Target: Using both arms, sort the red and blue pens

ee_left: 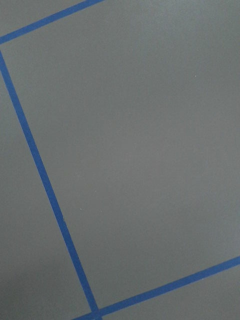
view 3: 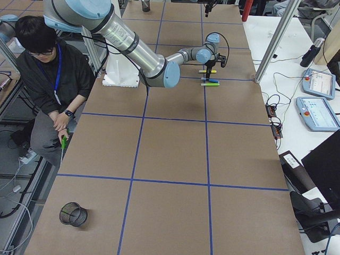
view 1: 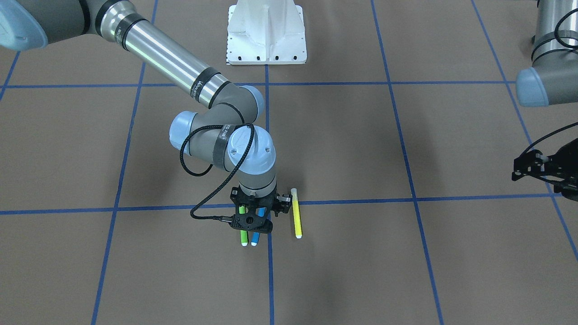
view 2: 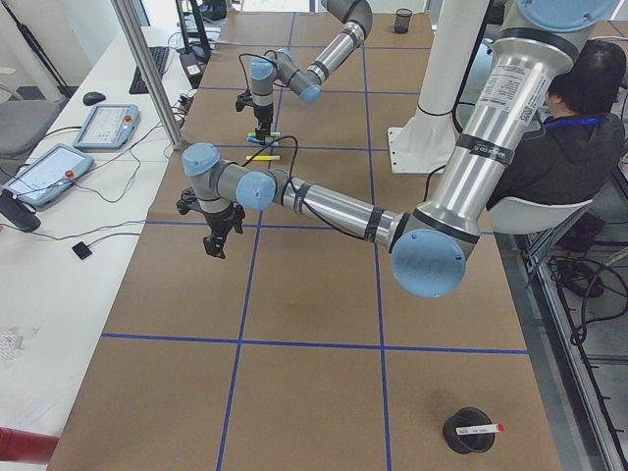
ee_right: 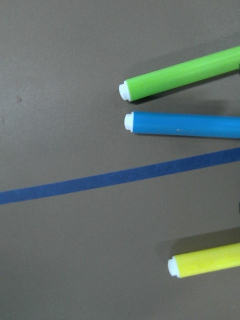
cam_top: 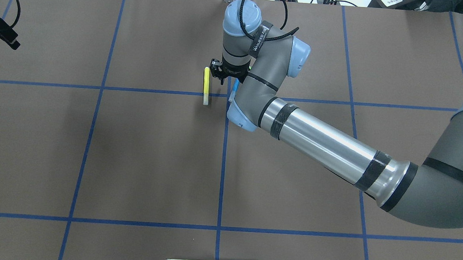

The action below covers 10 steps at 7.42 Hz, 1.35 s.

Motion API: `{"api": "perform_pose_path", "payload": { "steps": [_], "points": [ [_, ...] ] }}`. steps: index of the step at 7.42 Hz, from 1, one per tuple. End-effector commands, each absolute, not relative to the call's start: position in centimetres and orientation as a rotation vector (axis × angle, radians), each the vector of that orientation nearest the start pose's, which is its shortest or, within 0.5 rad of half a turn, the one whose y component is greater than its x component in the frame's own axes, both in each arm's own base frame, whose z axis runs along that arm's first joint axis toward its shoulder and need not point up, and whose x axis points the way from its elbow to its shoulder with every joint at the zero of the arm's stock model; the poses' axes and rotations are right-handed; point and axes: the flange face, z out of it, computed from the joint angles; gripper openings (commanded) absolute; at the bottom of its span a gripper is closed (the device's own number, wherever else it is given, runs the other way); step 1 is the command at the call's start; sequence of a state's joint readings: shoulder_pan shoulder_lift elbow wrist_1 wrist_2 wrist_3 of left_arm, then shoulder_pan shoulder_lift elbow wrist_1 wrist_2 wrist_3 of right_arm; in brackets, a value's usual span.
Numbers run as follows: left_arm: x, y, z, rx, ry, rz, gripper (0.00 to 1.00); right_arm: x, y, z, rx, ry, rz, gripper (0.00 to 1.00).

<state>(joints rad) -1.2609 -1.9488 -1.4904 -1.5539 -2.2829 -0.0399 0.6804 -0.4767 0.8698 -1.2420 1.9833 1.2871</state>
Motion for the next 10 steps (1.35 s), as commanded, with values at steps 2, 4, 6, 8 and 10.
{"api": "perform_pose_path", "payload": {
  "steps": [2,4,6,8,10],
  "points": [
    [13.5,-63.6,48.3,0.130,0.809,0.361,1.00,-62.2,-62.1,21.5,-0.046,-0.794,0.237,0.54],
    [13.3,-63.6,48.3,0.133,0.810,0.358,1.00,-62.2,-62.0,21.5,-0.057,-0.798,0.233,0.50],
    [13.2,-63.6,48.3,0.133,0.809,0.357,1.00,-62.5,-61.7,21.9,-0.055,-0.795,0.215,0.50],
    [13.1,-63.6,48.3,0.134,0.811,0.356,1.00,-62.6,-61.6,22.6,-0.052,-0.788,0.198,0.50],
    [12.9,-63.6,48.2,0.131,0.824,0.352,1.00,-62.6,-61.6,22.6,-0.051,-0.789,0.193,0.43]
  ]
}}
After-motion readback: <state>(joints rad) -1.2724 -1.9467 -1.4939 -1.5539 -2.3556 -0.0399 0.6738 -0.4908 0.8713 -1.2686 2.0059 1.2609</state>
